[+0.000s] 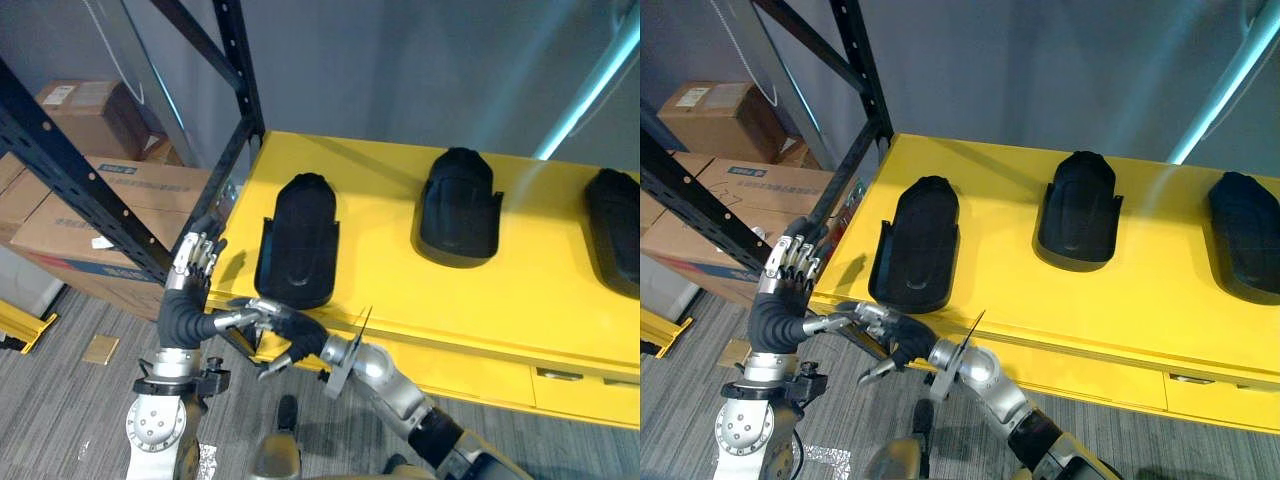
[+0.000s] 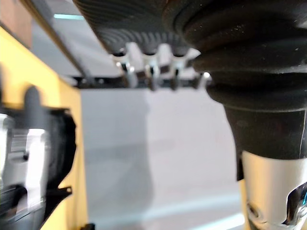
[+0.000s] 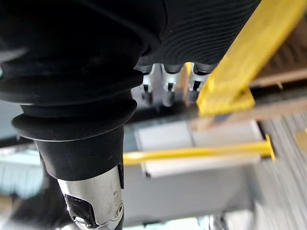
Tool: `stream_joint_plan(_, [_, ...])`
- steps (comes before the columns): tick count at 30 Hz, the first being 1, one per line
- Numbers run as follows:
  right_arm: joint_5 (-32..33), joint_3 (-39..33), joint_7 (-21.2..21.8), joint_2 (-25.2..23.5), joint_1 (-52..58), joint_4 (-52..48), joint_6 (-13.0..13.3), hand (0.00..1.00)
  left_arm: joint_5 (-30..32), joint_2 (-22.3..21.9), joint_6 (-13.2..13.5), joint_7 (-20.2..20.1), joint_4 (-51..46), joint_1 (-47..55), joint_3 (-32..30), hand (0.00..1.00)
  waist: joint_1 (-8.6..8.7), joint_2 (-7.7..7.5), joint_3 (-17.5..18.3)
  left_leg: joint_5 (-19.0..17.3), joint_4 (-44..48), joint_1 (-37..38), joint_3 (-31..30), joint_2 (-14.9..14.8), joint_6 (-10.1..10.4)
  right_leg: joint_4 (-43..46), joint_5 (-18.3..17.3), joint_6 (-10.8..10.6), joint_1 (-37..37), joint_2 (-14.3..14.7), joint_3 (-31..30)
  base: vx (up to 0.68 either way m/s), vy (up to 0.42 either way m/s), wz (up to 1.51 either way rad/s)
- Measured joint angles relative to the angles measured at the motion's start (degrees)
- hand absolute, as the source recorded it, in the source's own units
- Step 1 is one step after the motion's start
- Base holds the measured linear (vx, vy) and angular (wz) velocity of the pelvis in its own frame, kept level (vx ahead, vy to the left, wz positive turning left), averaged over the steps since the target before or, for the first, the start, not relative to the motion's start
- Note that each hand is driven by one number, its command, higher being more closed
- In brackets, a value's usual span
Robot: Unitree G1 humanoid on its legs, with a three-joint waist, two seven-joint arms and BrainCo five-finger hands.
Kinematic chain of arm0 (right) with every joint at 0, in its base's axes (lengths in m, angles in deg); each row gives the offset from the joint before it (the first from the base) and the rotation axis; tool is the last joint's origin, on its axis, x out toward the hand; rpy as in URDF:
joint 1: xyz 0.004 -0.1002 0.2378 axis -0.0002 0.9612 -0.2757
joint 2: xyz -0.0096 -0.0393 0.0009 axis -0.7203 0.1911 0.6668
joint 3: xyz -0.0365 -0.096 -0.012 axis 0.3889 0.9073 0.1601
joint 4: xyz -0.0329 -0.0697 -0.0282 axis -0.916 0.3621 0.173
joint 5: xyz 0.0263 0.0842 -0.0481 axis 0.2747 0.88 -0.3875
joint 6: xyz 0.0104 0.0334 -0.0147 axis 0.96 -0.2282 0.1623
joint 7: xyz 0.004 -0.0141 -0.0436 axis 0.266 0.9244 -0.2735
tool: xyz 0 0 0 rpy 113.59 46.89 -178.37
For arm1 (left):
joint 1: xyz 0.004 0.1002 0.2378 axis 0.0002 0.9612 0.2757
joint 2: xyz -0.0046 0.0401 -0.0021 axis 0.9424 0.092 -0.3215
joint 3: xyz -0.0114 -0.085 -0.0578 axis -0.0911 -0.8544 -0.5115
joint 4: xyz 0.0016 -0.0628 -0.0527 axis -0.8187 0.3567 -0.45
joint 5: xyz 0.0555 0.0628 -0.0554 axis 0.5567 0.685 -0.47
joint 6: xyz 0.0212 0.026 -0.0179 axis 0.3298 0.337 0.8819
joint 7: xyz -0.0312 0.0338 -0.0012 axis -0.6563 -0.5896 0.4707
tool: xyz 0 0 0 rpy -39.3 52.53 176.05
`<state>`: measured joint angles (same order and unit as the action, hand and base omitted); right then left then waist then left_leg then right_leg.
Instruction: Walk over and take plastic housings, then place them on the shelf
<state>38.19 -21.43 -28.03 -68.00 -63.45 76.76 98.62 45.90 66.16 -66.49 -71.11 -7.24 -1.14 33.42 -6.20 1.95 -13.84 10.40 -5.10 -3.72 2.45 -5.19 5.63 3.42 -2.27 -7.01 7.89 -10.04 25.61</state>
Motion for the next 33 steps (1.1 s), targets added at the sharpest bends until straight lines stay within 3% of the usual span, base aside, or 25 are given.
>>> stream_joint_plan(8, [0.5, -1.9, -2.4, -0.2, -0.5, 5.3, -0.8, 0.0, 0.0, -1.8, -0.9, -1.4, 0.0, 1.1, 0.9, 0.0, -0.42, 1.59, -1.1, 0.0, 0.0, 0.6, -0.6, 0.0, 0.3, -0.1, -0.4, 0.1, 1.1, 0.1, 1.0, -0.01, -0.011, 0.03])
stream_joint_plan(15, [0.1, -2.0, -3.0, -2.8, -3.5, 12.5, 0.1, 0.0, 0.0, -1.7, -0.9, -1.4, 0.1, 1.3, 0.9, 0.0, -1.04, 2.44, -1.8, 0.4, 0.0, 0.3, -1.7, 0.2, 0.2, 0.0, -0.4, 0.1, 1.4, 0.1, 1.8, -0.01, -0.007, 0.05])
stream_joint_plan(17, [0.0, -2.3, -3.4, -2.7, -4.2, 13.0, 1.6, 0.0, 0.0, -1.7, -0.8, -1.4, 0.1, 1.2, 0.8, 0.0, -1.0, 2.64, -2.8, 0.6, 0.0, 0.1, -2.4, 0.3, 0.2, 0.1, -0.4, 0.1, 1.9, 0.1, 2.8, -0.03, -0.014, 0.22])
stream_joint_plan(26, [-0.1, -3.2, -5.9, -3.6, -8.5, 15.3, 2.6, 0.0, -0.4, -1.7, -0.7, -1.3, 0.2, 1.7, 0.8, 0.0, -1.34, 3.79, -5.1, 0.9, 0.0, -1.3, -2.1, 0.2, -0.2, 0.4, -0.6, -0.2, 1.4, 0.0, 4.3, -0.05, -0.003, 0.13])
stream_joint_plan(33, [0.0, -3.5, -6.3, -4.0, -12.3, 15.3, -1.1, 0.0, -0.5, -1.8, -0.7, -1.3, 0.1, 2.2, 0.8, 0.0, -2.69, 4.21, -5.7, 1.5, 0.0, -1.7, -2.0, 0.0, 0.0, 0.9, -0.6, -0.2, 1.1, 0.1, 4.4, -0.02, -0.008, 0.02])
